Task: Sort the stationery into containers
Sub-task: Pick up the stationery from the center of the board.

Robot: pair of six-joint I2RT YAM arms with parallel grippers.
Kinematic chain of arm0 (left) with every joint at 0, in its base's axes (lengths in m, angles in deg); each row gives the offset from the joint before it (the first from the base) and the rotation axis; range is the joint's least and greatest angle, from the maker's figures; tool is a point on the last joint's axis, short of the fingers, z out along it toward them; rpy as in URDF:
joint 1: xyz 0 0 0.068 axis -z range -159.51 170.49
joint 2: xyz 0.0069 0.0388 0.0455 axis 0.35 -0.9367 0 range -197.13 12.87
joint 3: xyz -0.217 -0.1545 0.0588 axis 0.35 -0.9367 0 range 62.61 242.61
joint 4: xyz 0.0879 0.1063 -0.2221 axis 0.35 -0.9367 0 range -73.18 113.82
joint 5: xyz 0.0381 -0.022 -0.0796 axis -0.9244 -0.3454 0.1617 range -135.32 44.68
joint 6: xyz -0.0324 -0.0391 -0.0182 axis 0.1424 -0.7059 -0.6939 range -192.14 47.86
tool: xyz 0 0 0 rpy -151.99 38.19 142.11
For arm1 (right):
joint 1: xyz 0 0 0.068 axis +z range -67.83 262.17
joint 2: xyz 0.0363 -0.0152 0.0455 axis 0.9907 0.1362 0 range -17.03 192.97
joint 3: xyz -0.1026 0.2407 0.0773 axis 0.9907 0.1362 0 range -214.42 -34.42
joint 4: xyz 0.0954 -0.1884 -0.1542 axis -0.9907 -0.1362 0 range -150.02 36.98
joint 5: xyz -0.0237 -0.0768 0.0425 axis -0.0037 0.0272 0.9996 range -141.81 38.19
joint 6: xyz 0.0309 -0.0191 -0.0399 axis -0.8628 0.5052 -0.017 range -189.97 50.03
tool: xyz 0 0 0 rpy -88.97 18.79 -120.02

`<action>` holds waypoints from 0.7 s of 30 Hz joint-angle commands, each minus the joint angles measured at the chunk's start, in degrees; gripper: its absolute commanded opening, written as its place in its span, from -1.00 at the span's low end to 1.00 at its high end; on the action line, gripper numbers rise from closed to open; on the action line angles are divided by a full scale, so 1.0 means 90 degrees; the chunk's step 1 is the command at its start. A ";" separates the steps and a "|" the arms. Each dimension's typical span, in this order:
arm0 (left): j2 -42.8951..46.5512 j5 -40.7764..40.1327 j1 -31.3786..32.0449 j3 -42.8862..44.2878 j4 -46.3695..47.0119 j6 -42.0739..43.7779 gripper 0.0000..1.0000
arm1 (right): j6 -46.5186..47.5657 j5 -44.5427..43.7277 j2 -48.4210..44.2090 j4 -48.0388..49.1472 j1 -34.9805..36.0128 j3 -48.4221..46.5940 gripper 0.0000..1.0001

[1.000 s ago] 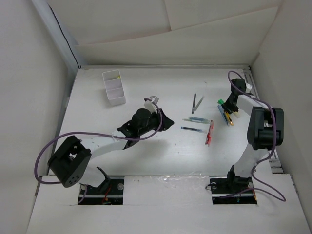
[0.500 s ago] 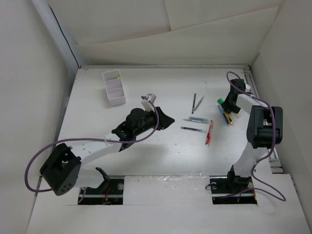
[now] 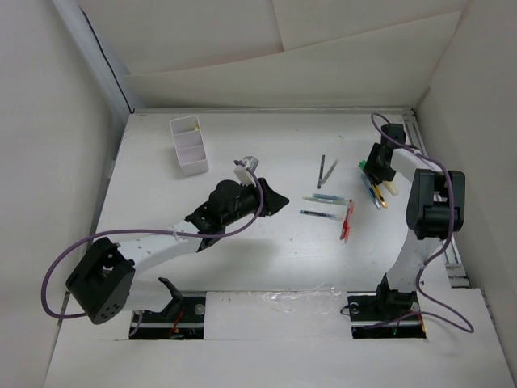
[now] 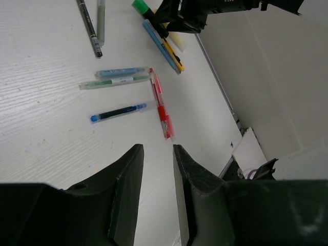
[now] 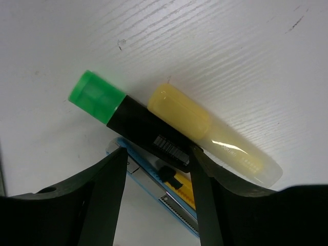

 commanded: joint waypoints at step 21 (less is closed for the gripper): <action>0.0263 0.0029 -0.0050 -0.0082 0.0261 0.0039 -0.47 | 0.0286 -0.0149 0.0591 -0.0601 0.0176 -0.0951 0.14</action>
